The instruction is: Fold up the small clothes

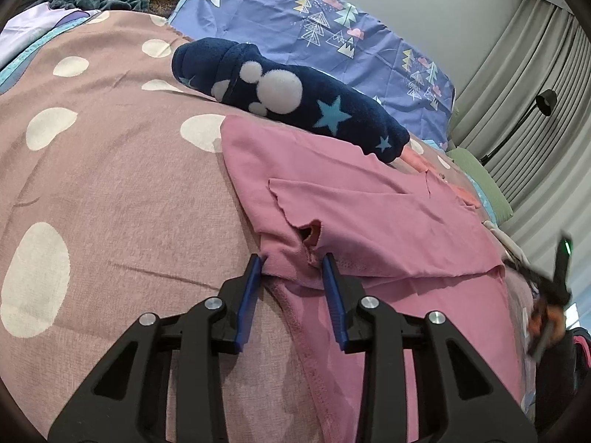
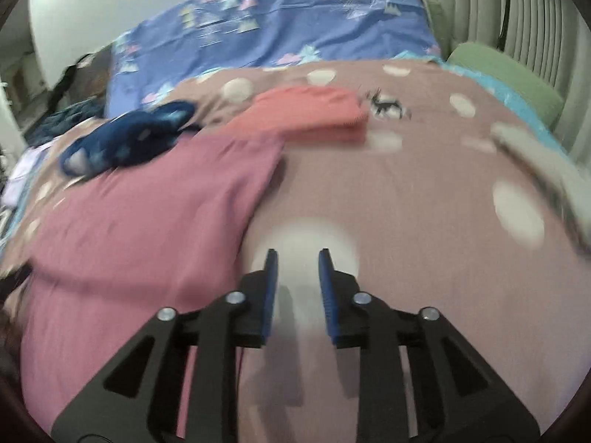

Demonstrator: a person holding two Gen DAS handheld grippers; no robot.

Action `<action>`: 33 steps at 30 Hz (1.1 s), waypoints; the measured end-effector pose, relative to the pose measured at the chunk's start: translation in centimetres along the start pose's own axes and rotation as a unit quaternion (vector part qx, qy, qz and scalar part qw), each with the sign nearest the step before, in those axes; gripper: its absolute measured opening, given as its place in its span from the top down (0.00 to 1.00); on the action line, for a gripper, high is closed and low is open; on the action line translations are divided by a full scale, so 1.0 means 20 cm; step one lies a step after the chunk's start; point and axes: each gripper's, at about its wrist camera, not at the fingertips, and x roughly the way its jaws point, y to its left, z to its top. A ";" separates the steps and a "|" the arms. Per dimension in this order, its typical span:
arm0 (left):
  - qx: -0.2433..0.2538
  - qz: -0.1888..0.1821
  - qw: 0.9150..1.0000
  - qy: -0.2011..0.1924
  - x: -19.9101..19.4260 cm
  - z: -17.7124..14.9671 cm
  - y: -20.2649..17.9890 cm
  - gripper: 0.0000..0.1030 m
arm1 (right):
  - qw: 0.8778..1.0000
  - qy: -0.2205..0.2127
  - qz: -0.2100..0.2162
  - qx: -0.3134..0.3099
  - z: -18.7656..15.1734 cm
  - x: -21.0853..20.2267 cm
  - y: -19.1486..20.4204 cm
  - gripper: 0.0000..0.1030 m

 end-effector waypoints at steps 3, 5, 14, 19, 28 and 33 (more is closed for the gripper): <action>-0.014 0.002 1.000 0.014 0.00 -0.02 0.02 0.89 | 1.000 0.005 0.017 0.023 -0.23 -0.12 -0.07 0.74; -0.024 -0.008 0.999 0.022 -0.03 -0.06 0.02 0.99 | 0.999 -0.005 0.025 0.042 -0.34 -0.22 -0.10 0.68; -0.023 -0.031 0.999 0.034 -0.38 -0.42 0.00 0.69 | 0.990 0.002 0.109 0.091 -0.62 -0.45 -0.23 0.61; 0.038 -0.042 0.996 0.065 -0.57 -0.70 -0.12 0.55 | 0.980 0.014 0.178 0.092 -0.76 -0.55 -0.22 0.58; 0.079 -0.032 0.994 0.072 -0.81 -1.02 -0.22 0.51 | 0.979 0.018 0.197 0.048 -1.07 -0.77 -0.21 0.54; 0.101 -0.035 0.990 0.087 -0.89 -1.11 -0.26 0.51 | 0.973 0.042 0.223 0.028 -1.14 -0.85 -0.20 0.56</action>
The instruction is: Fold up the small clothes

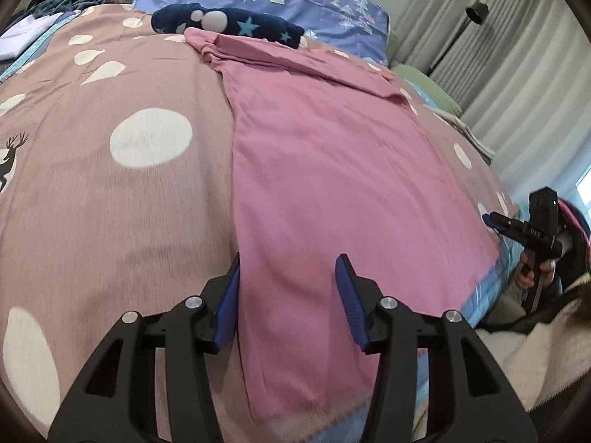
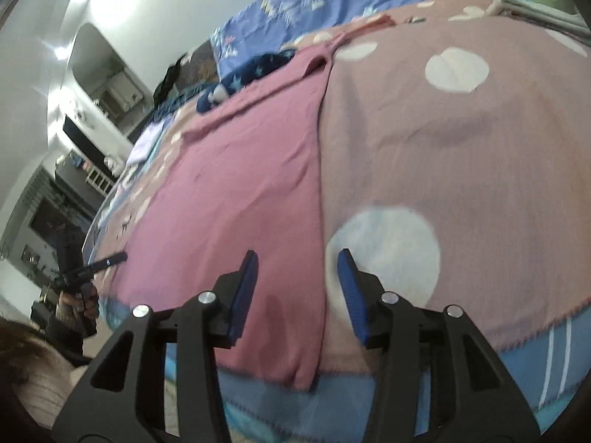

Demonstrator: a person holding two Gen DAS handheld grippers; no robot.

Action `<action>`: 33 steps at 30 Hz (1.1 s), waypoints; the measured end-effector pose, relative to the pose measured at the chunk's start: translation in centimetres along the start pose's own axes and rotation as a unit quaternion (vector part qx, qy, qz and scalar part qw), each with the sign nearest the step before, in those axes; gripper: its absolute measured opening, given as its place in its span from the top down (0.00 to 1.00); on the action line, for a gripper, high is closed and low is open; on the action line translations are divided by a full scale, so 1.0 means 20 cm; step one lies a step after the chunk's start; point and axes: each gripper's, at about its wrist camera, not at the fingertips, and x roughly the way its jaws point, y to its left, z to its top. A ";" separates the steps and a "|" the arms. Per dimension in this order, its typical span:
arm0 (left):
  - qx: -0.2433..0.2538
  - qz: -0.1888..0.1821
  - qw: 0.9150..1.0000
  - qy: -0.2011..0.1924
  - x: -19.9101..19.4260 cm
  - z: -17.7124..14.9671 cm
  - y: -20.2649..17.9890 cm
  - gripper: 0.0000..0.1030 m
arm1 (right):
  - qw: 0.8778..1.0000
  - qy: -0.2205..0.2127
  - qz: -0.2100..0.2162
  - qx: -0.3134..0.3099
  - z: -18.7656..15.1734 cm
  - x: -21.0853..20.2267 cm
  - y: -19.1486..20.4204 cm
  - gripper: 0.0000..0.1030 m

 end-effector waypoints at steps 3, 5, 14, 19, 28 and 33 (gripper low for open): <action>0.003 0.002 1.000 0.006 -0.02 -0.03 -0.01 0.51 | 1.000 0.013 -0.015 -0.004 -0.01 0.01 0.01 0.61; 0.006 0.002 1.000 0.006 -0.02 -0.04 -0.02 0.51 | 1.000 0.017 -0.002 0.017 0.00 0.01 -0.02 0.61; -0.029 -0.056 0.998 0.002 0.04 0.02 0.06 0.51 | 0.993 0.059 0.080 0.059 0.14 0.15 -0.09 0.61; -0.014 -0.080 0.997 0.005 0.02 -0.01 0.05 0.51 | 0.990 0.065 0.108 0.065 0.10 0.11 -0.12 0.64; -0.022 -0.079 0.993 -0.086 -0.11 0.24 -0.11 0.97 | 0.965 -0.013 0.200 0.167 0.22 0.03 -0.13 0.98; 0.030 -0.089 0.976 -0.194 -0.46 0.42 -0.32 0.97 | 0.964 -0.101 0.228 0.092 0.42 -0.31 0.08 0.98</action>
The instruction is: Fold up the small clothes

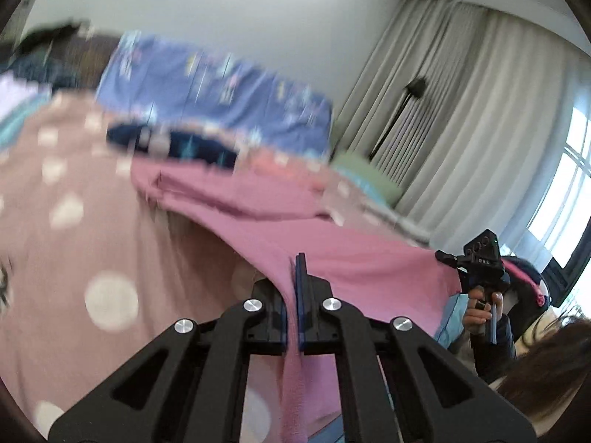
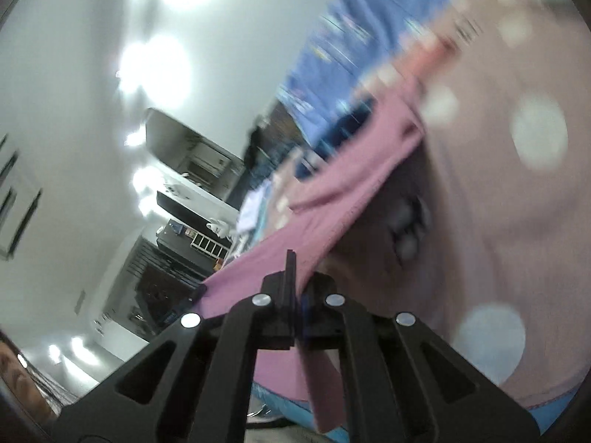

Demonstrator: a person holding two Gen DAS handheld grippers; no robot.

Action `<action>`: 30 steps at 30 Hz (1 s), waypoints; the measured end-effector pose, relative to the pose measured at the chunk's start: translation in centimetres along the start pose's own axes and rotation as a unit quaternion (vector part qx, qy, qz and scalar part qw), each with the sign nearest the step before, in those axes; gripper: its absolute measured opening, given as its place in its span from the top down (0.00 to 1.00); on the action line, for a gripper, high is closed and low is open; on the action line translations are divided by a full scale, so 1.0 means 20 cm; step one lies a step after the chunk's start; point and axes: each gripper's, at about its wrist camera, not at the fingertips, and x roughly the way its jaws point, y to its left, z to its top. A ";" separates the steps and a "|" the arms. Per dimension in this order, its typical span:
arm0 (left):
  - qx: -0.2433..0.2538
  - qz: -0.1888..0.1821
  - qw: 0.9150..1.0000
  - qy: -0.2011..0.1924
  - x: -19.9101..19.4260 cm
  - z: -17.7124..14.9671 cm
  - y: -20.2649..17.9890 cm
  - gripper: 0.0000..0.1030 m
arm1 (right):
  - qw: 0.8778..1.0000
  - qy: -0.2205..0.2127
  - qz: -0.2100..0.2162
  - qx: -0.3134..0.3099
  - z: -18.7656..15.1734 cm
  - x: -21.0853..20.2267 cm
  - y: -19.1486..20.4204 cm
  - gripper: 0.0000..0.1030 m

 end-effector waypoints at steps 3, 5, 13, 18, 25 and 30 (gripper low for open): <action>0.025 -0.017 0.999 -0.038 -0.16 0.01 -0.13 0.97 | 0.998 -0.024 0.018 -0.052 -0.01 -0.15 0.18 0.98; 0.044 -0.011 0.998 -0.052 -0.28 -0.04 -0.20 0.97 | 0.995 -0.044 -0.005 -0.090 -0.07 -0.28 0.27 0.98; -0.012 0.013 1.000 0.010 -0.18 -0.25 -0.09 0.96 | 0.997 -0.019 -0.068 -0.012 -0.14 -0.22 0.04 0.98; -0.021 0.025 0.999 0.014 -0.10 -0.18 -0.01 0.97 | 0.996 -0.021 -0.081 -0.042 -0.02 -0.07 0.06 0.98; -0.022 0.042 0.999 -0.007 0.02 0.06 0.10 0.96 | 0.991 -0.032 -0.106 -0.078 0.27 0.16 0.10 0.98; -0.021 0.060 0.998 -0.005 0.20 0.25 0.22 0.96 | 0.989 -0.025 -0.124 -0.083 0.49 0.39 0.00 0.98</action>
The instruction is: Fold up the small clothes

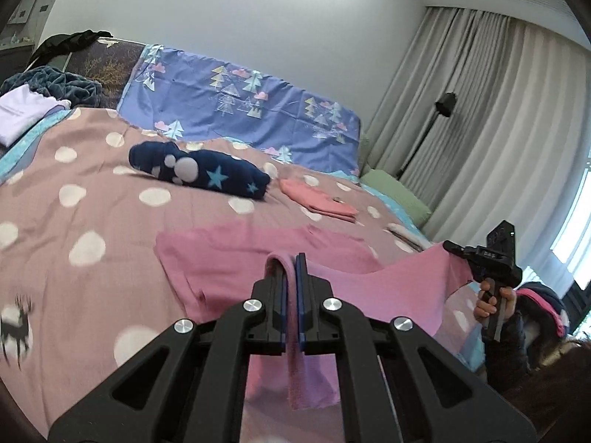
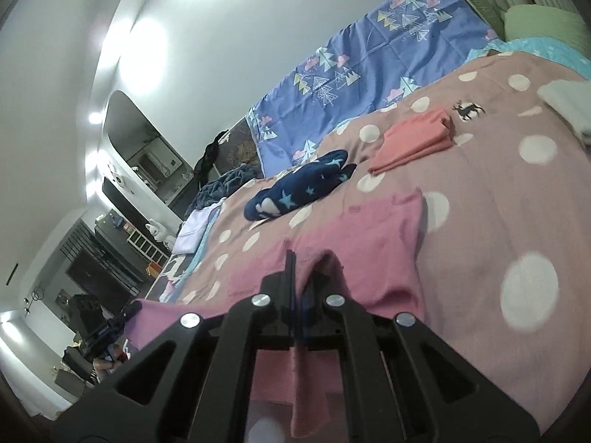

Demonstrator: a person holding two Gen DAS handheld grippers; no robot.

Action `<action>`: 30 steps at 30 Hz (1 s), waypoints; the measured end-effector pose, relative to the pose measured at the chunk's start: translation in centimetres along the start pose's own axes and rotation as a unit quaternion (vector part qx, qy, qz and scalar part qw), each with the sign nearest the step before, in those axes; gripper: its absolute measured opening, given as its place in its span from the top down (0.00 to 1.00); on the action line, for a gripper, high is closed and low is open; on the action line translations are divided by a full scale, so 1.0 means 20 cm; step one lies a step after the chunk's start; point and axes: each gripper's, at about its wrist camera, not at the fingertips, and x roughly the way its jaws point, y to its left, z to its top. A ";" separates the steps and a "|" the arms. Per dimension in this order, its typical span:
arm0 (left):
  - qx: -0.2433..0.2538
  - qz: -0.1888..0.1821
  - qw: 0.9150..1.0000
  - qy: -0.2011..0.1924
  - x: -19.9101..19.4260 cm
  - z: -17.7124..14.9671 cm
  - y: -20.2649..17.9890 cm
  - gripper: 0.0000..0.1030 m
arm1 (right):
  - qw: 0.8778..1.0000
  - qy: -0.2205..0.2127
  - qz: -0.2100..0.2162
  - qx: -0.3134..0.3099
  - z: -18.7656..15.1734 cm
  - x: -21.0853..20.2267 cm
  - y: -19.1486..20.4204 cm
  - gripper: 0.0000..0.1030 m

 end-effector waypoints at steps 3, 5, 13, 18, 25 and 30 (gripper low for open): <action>-0.012 0.014 1.000 0.017 0.21 0.10 0.11 0.96 | 1.000 0.011 -0.006 0.003 0.09 0.17 -0.06 0.98; -0.024 0.031 0.999 0.030 0.33 0.13 0.19 0.96 | 0.999 0.023 -0.025 0.005 0.14 0.32 -0.13 0.98; -0.115 0.047 0.987 0.099 0.82 -0.03 0.61 0.97 | 0.988 0.099 -0.108 0.040 0.08 0.79 -0.46 0.98; -0.128 0.039 0.984 0.114 0.85 -0.09 0.67 0.94 | 0.988 0.109 -0.100 0.033 0.05 0.78 -0.48 0.94; -0.099 0.036 0.987 0.124 0.72 -0.13 0.57 0.68 | 0.985 0.129 -0.116 -0.018 -0.01 0.62 -0.36 0.86; -0.087 0.052 0.984 0.148 0.68 -0.20 0.53 0.86 | 0.983 0.130 -0.130 -0.018 -0.08 0.52 -0.34 0.93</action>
